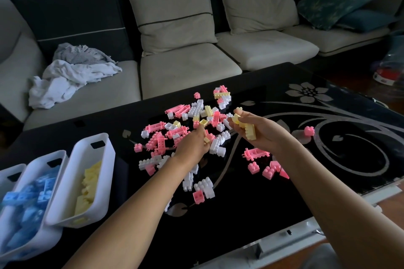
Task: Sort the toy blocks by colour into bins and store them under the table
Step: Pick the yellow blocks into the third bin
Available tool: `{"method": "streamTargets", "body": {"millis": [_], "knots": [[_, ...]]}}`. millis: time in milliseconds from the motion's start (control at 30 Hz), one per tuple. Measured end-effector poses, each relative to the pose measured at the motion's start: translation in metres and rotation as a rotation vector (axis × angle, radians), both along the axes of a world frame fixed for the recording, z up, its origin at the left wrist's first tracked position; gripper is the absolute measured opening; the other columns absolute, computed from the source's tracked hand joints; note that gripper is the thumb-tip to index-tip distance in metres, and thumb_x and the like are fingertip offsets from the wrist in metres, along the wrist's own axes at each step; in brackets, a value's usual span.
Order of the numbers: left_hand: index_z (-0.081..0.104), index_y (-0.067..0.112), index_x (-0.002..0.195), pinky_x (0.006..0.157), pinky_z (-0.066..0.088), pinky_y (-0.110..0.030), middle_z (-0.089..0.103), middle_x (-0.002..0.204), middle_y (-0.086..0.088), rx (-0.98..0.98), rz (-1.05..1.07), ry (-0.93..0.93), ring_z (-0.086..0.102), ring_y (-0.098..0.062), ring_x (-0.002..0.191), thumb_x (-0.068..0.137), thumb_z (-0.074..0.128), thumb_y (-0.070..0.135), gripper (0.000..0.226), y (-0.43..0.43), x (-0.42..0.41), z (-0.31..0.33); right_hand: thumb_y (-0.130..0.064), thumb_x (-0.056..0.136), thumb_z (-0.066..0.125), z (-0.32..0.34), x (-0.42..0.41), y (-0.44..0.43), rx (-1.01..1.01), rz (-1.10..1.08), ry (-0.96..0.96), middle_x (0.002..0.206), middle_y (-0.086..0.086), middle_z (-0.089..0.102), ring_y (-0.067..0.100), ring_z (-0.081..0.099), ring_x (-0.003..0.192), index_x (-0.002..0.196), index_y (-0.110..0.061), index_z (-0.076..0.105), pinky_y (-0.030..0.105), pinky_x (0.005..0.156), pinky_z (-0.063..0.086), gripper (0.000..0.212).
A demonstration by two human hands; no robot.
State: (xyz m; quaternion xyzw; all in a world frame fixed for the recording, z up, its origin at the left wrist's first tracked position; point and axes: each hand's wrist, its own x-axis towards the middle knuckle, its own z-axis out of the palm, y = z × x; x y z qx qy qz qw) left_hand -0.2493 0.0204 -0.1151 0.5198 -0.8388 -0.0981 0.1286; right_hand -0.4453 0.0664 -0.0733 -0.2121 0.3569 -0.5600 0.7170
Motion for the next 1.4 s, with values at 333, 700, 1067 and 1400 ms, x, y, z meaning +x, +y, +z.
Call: {"method": "streamTargets", "body": {"millis": [333, 700, 1067, 1400], "knots": [[0.047, 0.013, 0.123, 0.047, 0.028, -0.021, 0.055, 0.074, -0.002, 0.109, -0.004, 0.040, 0.043, -0.007, 0.051, 0.097, 0.047, 0.021, 0.027, 0.005, 0.003, 0.010, 0.003, 0.092, 0.049, 0.000, 0.001, 0.006, 0.005, -0.003, -0.014, 0.116, 0.019, 0.059, 0.022, 0.064, 0.101, 0.114, -0.005, 0.057, 0.023, 0.068, 0.058, 0.025], [0.060, 0.021, 0.106, 0.059, 0.039, -0.018, 0.062, 0.088, 0.006, -0.009, 0.280, 0.373, 0.057, -0.008, 0.074, 0.094, 0.053, 0.033, 0.018, 0.033, 0.123, 0.084, 0.004, 0.093, 0.042, 0.014, 0.056, 0.008, -0.018, 0.164, -0.083, 0.120, 0.024, 0.057, 0.025, 0.063, 0.097, 0.123, 0.000, 0.050, 0.030, 0.075, 0.059, 0.031], [0.058, 0.014, 0.115, 0.072, 0.039, -0.027, 0.067, 0.104, -0.008, 0.083, 0.617, 0.061, 0.057, -0.019, 0.085, 0.094, 0.052, 0.031, 0.027, 0.076, 0.224, 0.071, 0.003, 0.093, 0.048, 0.045, 0.230, -0.015, 0.014, 0.486, 0.119, 0.122, 0.020, 0.054, 0.025, 0.062, 0.096, 0.109, 0.003, 0.057, 0.027, 0.076, 0.057, 0.018], [0.056, 0.014, 0.124, 0.091, 0.042, -0.027, 0.061, 0.123, -0.007, 0.173, 0.623, 0.147, 0.057, -0.021, 0.110, 0.092, 0.054, 0.022, 0.033, 0.094, 0.248, 0.069, 0.000, 0.095, 0.046, 0.065, 0.318, -0.024, 0.068, 0.501, 0.383, 0.133, 0.012, 0.042, 0.028, 0.049, 0.119, 0.138, 0.002, 0.037, 0.042, 0.110, 0.034, 0.044]]}}
